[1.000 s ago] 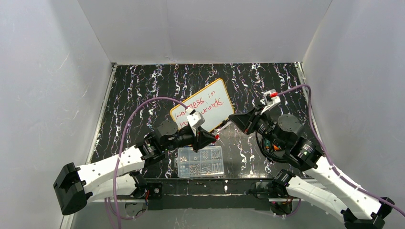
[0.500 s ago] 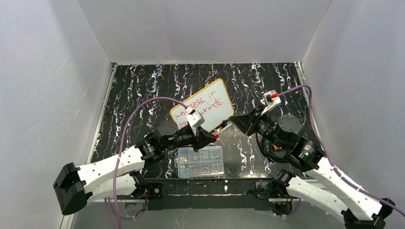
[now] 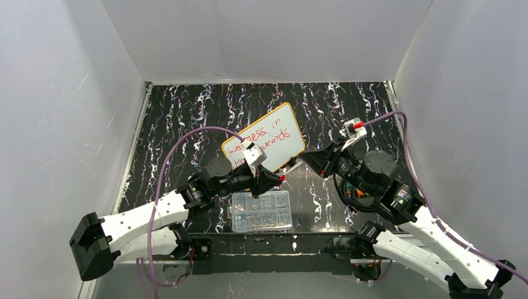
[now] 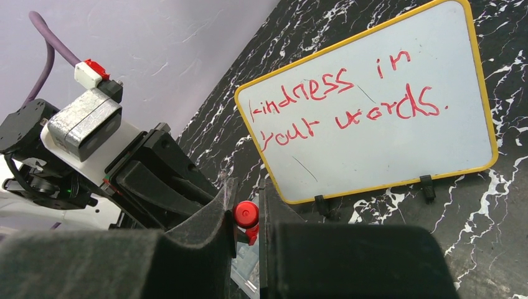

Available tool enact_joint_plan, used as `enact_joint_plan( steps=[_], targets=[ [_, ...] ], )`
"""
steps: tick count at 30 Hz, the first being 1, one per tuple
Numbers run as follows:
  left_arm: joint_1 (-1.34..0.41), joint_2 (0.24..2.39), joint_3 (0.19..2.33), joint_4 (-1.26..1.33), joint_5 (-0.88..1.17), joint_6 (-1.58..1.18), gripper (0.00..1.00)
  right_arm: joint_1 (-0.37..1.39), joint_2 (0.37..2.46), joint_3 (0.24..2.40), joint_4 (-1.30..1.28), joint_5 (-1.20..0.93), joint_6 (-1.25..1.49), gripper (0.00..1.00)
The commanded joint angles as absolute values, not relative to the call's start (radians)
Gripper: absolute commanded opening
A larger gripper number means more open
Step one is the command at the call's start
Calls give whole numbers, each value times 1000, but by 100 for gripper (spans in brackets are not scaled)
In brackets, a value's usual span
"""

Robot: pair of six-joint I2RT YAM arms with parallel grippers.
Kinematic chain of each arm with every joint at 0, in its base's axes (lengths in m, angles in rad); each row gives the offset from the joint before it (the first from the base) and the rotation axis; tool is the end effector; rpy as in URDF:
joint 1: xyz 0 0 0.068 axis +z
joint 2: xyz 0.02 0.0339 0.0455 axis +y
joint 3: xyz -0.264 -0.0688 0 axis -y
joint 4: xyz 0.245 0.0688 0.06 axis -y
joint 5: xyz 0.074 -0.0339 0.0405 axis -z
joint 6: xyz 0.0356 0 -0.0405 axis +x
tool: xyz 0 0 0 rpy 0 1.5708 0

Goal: Write a sentence on the whiteboard
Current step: Close the whiteboard marker at the center of the board.

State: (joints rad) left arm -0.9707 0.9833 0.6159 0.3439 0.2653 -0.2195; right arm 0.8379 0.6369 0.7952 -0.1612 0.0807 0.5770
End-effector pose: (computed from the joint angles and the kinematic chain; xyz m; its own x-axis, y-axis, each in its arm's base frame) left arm 0.1234 -0.1969 0.2987 -0.2186 -0.0526 -0.9744 0.9189 0.3250 -0.2237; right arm 0.1023 0.1094 0.3681 -0.3763 0.3946 -0.8382 -0.5746 0.6103 0.5453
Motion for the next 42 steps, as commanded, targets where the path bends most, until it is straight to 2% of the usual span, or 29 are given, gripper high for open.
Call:
enact_joint_plan(
  steps=[1,42],
  targets=[
    [-966,955,621,362,254,-219,0,837,634,821,-117,64,580,1],
    [-966,938,625,361,283,-203,0,837,679,793,-119,25,593,1]
  ],
)
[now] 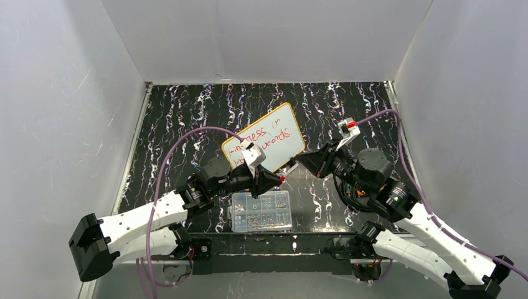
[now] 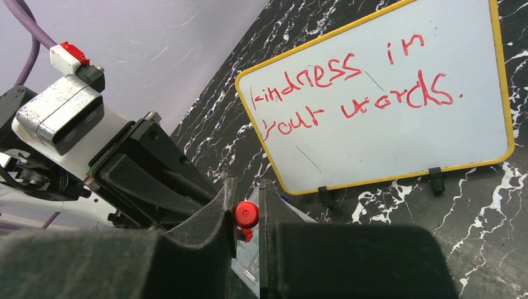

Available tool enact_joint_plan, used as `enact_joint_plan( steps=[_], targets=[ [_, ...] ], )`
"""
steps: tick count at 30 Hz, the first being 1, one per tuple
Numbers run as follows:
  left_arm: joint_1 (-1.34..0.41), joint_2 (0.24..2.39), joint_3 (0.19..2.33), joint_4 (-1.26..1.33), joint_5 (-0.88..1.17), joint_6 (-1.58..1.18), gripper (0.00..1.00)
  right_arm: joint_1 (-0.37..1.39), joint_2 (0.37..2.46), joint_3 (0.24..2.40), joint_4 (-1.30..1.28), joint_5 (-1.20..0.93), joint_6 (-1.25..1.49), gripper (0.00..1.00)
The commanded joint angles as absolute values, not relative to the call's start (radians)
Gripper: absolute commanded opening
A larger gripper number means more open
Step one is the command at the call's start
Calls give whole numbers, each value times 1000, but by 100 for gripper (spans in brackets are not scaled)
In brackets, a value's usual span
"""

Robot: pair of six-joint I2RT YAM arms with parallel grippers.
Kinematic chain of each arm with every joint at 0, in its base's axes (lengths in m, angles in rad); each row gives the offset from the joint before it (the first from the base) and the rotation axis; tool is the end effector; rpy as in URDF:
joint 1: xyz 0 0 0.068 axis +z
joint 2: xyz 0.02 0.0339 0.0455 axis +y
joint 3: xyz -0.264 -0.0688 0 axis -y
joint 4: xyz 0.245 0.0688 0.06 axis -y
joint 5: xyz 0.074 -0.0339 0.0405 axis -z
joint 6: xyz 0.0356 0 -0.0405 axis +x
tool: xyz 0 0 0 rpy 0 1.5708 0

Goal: Write a sentence on the whiteboard
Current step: Close the whiteboard marker at the center of the board.

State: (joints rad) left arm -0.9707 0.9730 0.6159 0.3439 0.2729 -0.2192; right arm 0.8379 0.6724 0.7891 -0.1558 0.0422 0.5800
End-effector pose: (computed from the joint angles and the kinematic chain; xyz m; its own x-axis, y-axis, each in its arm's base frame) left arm 0.1221 -0.1954 0.3009 -0.2132 -0.0593 -0.9752 0.9227 0.3161 -0.2209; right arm 0.1077 0.1174 0.3618 -0.4134 0.3592 -0.8367 -0.5832 0.6012 0.5462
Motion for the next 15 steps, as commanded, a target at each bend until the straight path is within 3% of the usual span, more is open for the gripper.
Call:
enact_joint_plan(
  steps=[1,15],
  targets=[
    [-966,938,627,362,285,-199,0,837,689,794,-123,21,596,1],
    [-966,943,652,364,299,-154,0,837,812,807,-139,-103,638,1]
  ],
)
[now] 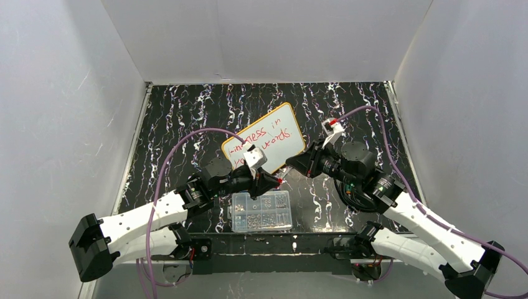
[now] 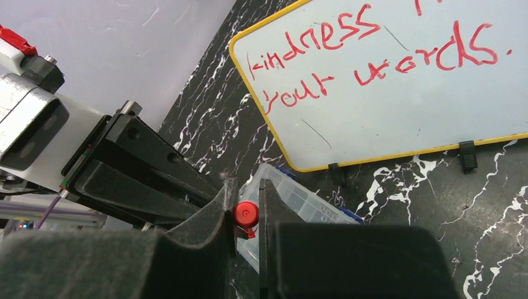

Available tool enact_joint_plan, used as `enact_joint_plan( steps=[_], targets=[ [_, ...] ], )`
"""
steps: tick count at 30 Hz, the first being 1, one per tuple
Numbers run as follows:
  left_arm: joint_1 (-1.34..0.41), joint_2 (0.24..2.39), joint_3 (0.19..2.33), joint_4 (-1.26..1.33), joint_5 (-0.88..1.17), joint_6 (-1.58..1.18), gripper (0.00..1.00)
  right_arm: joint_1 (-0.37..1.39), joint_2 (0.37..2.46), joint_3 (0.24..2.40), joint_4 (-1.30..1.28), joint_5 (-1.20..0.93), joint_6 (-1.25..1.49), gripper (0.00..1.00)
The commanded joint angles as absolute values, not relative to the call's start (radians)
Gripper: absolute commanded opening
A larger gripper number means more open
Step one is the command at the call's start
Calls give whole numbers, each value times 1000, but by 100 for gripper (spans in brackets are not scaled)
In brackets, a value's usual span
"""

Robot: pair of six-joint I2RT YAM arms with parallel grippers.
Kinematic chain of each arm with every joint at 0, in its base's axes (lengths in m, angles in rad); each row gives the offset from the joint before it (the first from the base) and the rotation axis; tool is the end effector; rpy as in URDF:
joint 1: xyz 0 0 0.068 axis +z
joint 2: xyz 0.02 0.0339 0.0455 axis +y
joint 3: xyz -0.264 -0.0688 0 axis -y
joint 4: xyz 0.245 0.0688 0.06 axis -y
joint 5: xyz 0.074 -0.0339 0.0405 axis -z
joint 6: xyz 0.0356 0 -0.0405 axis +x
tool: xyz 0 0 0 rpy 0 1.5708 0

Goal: Write a sentence on the whiteboard
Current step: Close the whiteboard marker at the center of the board.

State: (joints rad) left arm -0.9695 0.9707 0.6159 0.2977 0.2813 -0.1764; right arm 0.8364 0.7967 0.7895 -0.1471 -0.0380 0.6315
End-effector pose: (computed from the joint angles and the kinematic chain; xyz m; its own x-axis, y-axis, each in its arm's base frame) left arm 0.1217 -0.1949 0.2963 -0.1983 -0.0089 -0.9801 0.9286 0.3183 -0.1908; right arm 0.1257 0.1413 0.3437 -0.5359 0.2868 -0.7941 -0.5582 0.5854 0.5881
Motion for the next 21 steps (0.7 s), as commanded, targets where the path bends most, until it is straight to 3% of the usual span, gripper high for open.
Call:
enact_joint_plan(
  steps=[1,21],
  targets=[
    [-966,943,654,365,298,-150,0,837,816,802,-137,-111,641,1],
    [-966,973,692,472,233,-101,0,838,942,743,-182,-332,637,1]
  ],
)
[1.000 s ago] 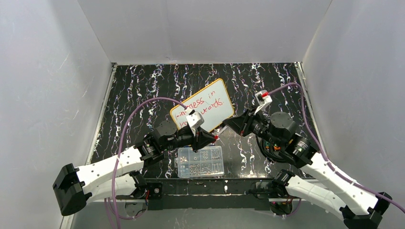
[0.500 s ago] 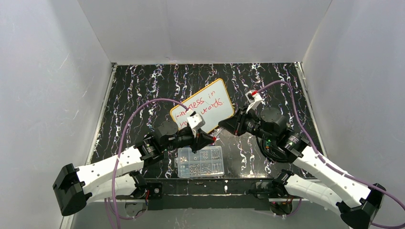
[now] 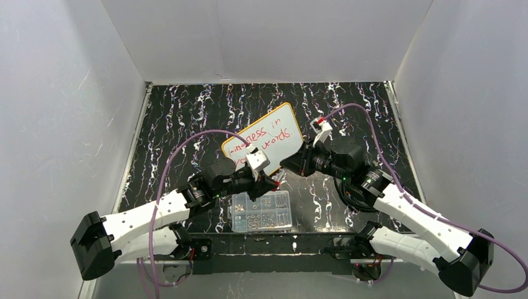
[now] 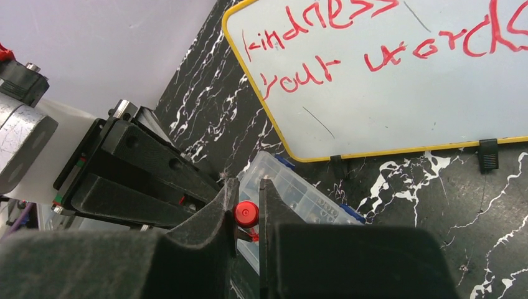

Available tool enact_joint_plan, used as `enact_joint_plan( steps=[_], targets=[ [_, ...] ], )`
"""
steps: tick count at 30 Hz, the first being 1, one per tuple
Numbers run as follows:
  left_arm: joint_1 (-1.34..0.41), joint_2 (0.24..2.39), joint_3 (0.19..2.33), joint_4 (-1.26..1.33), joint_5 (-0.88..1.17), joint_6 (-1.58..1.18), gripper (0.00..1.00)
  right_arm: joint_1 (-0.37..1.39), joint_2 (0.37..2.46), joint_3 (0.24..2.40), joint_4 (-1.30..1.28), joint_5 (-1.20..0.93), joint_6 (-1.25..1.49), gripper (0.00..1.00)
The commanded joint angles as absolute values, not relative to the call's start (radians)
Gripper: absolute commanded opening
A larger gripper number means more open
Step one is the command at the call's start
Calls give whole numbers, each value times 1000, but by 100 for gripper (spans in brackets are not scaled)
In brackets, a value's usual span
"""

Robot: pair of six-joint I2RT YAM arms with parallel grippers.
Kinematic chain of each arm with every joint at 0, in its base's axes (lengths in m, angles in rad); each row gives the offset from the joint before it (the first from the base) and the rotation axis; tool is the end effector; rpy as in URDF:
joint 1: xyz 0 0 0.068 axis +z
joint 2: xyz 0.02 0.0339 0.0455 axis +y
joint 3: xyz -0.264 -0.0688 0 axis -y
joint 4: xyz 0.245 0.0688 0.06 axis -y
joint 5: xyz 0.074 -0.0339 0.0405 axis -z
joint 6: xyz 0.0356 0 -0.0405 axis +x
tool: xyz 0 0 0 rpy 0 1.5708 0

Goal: Write a sentence on the whiteboard
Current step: Close the whiteboard marker at the center of the board.

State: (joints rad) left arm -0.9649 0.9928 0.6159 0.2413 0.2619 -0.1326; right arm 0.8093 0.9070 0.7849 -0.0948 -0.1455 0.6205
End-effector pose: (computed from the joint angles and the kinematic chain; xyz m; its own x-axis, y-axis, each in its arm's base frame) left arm 0.1251 -0.1968 0.2856 -0.2006 0.0653 -0.9775 0.9216 0.3509 -0.1657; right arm 0.1443 0.1588 0.3276 -0.5940 0.2106 -0.7764 -0.5758 0.5626 0.5932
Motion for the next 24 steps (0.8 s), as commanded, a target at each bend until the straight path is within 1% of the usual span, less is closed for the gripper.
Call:
enact_joint_plan(
  steps=[1,18,24],
  targets=[
    [-966,976,693,477,228,-98,0,838,946,742,-195,-342,630,1],
    [-959,1020,726,553,206,-90,0,859,992,684,-189,-436,639,1],
    [-947,1021,726,561,211,-91,0,867,1000,679,-195,-439,640,1]
  ],
)
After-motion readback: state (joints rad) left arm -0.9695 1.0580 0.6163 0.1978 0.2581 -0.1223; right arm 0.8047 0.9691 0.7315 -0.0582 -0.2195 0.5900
